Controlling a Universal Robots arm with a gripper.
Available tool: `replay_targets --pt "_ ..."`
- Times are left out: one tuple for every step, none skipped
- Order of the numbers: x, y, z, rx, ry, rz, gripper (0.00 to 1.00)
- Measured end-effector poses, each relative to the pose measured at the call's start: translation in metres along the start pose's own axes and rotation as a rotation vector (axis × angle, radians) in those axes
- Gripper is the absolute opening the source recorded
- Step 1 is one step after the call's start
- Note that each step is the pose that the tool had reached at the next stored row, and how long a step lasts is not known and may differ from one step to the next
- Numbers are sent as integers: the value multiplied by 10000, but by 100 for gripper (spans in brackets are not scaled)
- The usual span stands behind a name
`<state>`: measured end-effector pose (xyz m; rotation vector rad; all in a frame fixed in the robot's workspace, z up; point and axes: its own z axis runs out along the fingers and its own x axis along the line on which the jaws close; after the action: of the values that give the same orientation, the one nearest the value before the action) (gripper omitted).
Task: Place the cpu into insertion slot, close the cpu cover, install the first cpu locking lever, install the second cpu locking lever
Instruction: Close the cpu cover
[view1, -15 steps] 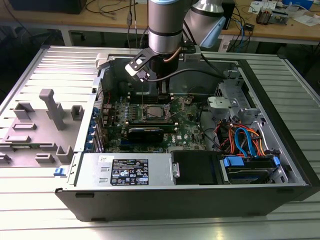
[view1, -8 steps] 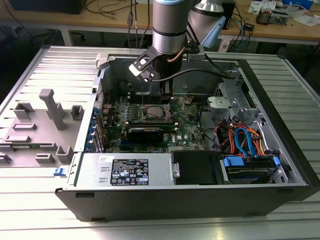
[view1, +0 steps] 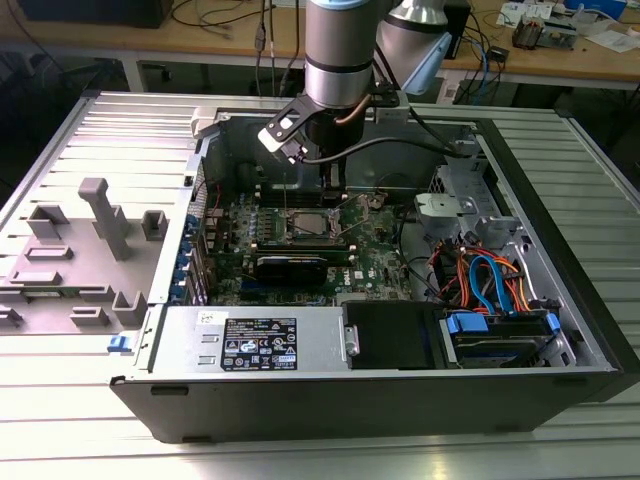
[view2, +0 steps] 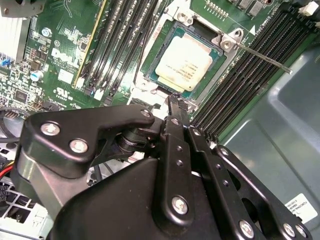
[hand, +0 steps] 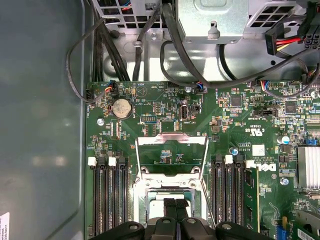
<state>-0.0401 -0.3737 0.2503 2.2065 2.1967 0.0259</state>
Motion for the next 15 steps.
replay_targets --pt "0 0 -9 0 0 0 11" --pt "-1 1 -23 0 1 -1 11" --pt "-1 1 -44 2 0 0 11" --pt "-1 3 -82 9 1 -1 11" --pt "-1 4 -95 18 1 -1 11" --pt "-1 4 -94 20 3 -2 11" --pt "-1 4 -95 21 2 -1 11" --pt "-1 4 -95 22 2 0 11" --pt "-1 4 -95 23 1 -1 11" --pt "-1 3 -95 24 1 0 11" --pt "-1 4 -95 38 0 0 11" --pt "-1 4 -95 53 1 -1 11" --pt "-1 4 -95 54 0 -1 11" --pt "-1 4 -95 54 0 -1 11" --pt "-1 4 -95 55 1 -1 11"
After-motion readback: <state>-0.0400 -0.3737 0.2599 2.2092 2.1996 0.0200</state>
